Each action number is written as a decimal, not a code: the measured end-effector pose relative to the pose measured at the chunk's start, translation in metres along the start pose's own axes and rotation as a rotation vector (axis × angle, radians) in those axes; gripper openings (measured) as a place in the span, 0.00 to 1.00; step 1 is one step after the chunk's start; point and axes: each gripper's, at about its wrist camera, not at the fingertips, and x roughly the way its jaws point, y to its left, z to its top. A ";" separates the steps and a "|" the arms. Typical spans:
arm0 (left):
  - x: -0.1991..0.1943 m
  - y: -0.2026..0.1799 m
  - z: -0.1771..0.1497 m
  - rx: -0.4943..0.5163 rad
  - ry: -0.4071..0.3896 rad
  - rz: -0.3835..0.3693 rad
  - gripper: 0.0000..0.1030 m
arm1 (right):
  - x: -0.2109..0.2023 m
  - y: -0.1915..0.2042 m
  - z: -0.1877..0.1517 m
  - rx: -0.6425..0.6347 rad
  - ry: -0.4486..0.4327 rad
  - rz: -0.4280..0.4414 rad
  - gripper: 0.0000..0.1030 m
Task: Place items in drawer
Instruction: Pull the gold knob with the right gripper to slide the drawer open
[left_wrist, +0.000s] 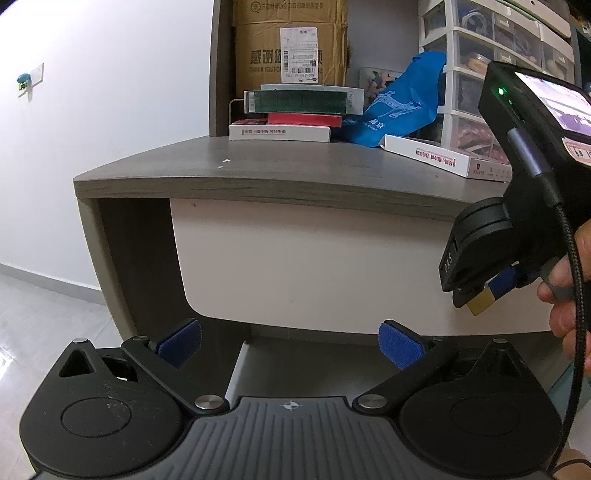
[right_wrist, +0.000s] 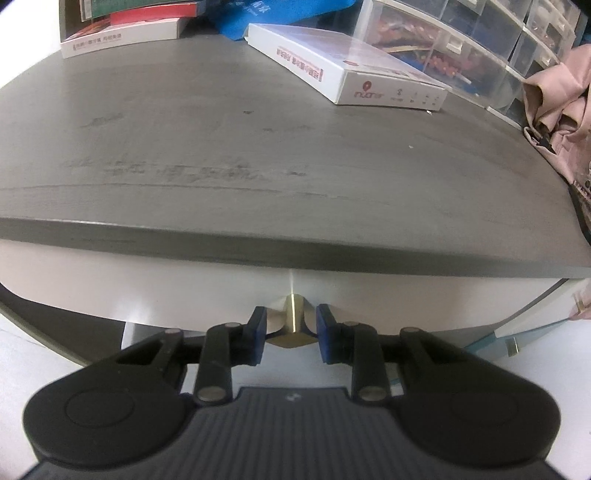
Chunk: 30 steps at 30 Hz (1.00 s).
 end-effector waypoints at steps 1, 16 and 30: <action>0.000 0.001 0.001 0.003 -0.002 0.003 1.00 | 0.000 -0.001 0.000 0.000 0.002 0.005 0.27; 0.001 0.005 0.004 -0.006 0.009 0.018 1.00 | -0.005 -0.002 -0.006 -0.015 0.024 0.021 0.27; -0.034 0.011 0.004 0.027 0.008 0.033 1.00 | -0.027 -0.005 -0.043 -0.028 0.006 0.043 0.27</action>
